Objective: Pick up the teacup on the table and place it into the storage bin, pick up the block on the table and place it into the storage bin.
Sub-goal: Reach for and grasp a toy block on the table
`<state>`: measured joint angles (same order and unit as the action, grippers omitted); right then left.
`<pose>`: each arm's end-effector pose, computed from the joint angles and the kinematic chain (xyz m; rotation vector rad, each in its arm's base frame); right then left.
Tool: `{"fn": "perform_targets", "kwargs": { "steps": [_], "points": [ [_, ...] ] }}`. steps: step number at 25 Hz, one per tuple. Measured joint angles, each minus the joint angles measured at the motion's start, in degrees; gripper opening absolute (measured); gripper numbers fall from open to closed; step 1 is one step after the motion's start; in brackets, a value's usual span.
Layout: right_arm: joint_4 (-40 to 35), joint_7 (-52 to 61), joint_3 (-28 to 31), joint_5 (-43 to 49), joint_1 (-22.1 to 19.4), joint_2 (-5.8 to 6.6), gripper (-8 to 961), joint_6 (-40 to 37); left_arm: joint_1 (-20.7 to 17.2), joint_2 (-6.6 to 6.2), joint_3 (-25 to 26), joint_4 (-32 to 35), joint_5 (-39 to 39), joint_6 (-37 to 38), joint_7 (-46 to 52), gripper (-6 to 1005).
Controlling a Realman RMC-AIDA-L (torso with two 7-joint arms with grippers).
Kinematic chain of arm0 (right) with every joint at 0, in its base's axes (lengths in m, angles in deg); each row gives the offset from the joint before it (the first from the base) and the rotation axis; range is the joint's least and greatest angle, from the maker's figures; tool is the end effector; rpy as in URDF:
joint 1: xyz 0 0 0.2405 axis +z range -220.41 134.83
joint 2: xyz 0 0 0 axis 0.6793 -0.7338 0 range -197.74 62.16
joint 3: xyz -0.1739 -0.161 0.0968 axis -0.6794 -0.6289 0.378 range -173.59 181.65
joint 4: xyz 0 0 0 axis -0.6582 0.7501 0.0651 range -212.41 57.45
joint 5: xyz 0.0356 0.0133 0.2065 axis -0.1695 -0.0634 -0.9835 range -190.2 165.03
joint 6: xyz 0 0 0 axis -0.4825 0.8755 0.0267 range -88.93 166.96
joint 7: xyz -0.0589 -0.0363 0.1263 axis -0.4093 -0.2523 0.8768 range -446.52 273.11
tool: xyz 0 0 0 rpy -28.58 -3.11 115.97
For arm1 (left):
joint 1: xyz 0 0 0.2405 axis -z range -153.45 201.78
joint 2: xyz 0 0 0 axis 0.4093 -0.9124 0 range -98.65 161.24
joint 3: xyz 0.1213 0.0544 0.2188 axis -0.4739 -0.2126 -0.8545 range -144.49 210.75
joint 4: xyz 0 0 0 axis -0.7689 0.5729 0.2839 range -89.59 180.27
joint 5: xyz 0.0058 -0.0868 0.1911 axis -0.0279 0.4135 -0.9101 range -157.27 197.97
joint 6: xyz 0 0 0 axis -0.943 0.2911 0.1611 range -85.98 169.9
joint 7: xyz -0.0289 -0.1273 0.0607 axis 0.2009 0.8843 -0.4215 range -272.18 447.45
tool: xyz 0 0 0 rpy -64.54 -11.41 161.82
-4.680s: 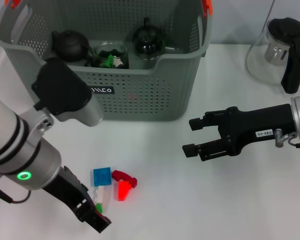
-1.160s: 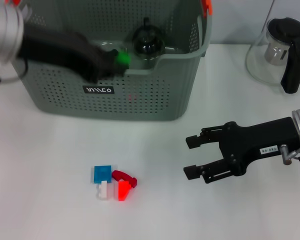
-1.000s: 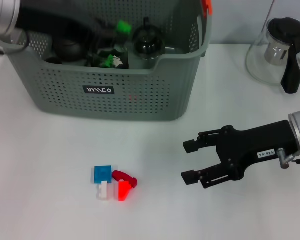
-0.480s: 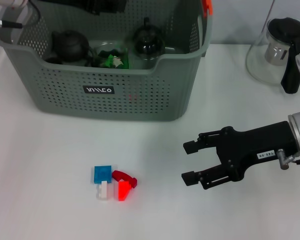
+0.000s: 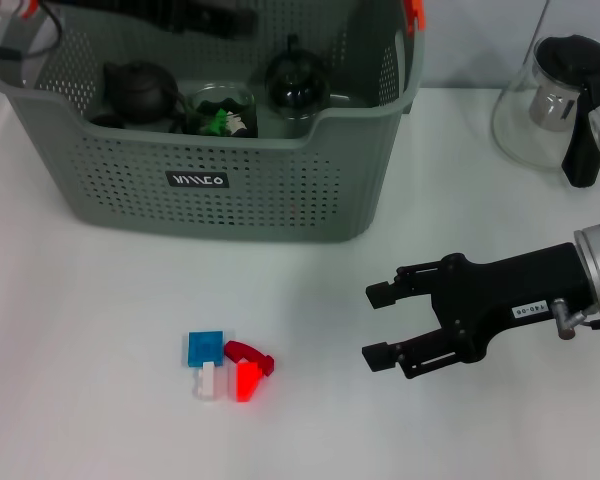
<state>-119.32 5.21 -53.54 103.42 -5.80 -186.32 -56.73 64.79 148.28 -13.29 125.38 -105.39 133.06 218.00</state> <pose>0.2029 0.3277 -0.0275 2.9633 -0.5266 -0.4525 -0.1273 0.3963 0.1114 -2.5603 -0.7158 -0.3993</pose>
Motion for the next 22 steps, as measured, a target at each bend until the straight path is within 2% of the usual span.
{"fn": "perform_targets", "kwargs": {
  "steps": [3,6,8,12,14,17,22],
  "points": [
    [0.1,0.2,0.1,0.0,-0.1,0.10,864,0.0,-1.5,0.64,-0.2,4.3,5.0,10.4,-0.9,741],
    [0.1,0.2,0.3,0.1,-0.3,0.18,864,0.1,-4.7,3.29,-1.6,10.3,9.4,22.1,-2.4,831],
    [0.1,0.2,0.3,0.1,-0.5,0.23,864,0.3,-8.5,5.07,-4.9,14.8,9.5,25.4,-4.1,878],
    [0.2,0.2,0.4,0.1,-0.8,0.25,864,0.8,-16.8,5.80,-14.8,22.2,6.4,25.3,-8.0,948],
    [0.4,0.2,0.4,0.1,-0.9,0.24,864,0.8,-18.9,6.46,-17.1,23.6,3.3,25.2,-9.9,948],
    [0.4,0.4,0.4,0.1,-0.9,0.23,864,0.8,-20.1,7.18,-20.3,23.2,-1.7,24.3,-12.1,948],
    [0.4,0.8,0.4,0.1,-0.6,0.22,864,0.8,-20.3,7.29,-26.6,19.5,-9.8,18.4,-12.4,949]
  ]
}}
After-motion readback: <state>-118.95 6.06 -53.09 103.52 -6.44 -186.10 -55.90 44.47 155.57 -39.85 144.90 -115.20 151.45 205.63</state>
